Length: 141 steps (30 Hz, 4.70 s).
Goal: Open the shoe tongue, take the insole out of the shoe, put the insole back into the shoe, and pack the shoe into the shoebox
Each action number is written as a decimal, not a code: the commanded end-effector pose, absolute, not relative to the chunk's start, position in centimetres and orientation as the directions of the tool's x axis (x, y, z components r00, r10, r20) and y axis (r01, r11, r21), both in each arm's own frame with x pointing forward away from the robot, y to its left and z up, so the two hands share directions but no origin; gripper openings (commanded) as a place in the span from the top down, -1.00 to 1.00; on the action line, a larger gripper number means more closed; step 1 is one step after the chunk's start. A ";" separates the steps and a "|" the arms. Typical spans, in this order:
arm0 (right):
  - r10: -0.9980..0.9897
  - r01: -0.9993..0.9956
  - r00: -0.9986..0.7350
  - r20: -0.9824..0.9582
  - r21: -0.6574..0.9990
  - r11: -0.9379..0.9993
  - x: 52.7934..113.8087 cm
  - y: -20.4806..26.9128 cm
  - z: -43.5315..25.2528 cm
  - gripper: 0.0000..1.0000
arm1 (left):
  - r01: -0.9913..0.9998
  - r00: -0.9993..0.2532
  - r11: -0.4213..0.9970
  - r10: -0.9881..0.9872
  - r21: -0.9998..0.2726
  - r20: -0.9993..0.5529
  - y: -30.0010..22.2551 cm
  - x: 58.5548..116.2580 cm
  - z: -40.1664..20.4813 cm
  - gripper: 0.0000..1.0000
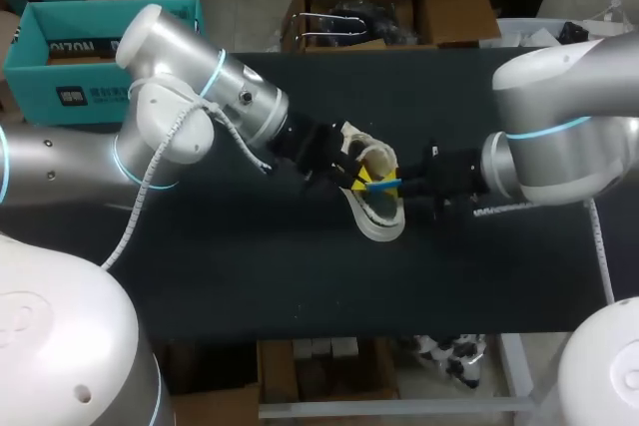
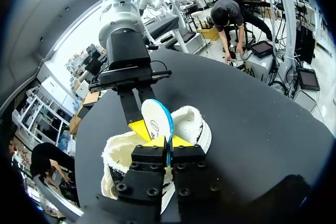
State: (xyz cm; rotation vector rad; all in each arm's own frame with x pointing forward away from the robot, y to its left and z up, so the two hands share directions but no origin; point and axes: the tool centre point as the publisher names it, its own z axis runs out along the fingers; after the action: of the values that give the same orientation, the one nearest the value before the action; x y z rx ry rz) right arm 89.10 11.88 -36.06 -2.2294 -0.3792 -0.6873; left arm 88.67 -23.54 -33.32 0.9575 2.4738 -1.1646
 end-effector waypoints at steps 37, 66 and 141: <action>0.078 0.442 0.813 0.576 -0.526 -0.727 87.3 12.2 -34.7 1.00 | 0.610 -0.790 0.474 0.428 -0.635 -0.439 -22.6 88.8 -32.8 -0.85; 0.100 0.360 0.879 0.466 -0.512 -0.780 85.5 12.1 -37.9 1.00 | 0.271 -0.946 0.496 0.296 -0.825 -0.132 -19.0 87.7 -28.1 -1.00; 0.482 0.759 0.649 0.588 -0.458 -0.463 85.9 8.5 -31.0 -1.00 | -0.506 -0.862 0.632 -0.343 -0.587 0.374 -11.8 85.8 -26.5 -1.00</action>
State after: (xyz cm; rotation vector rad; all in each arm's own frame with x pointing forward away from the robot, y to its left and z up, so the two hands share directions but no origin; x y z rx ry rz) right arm 85.89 9.53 -31.81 -2.2097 -0.9562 -0.5336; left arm 85.84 -11.86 -26.47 -0.8027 3.0411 -1.2138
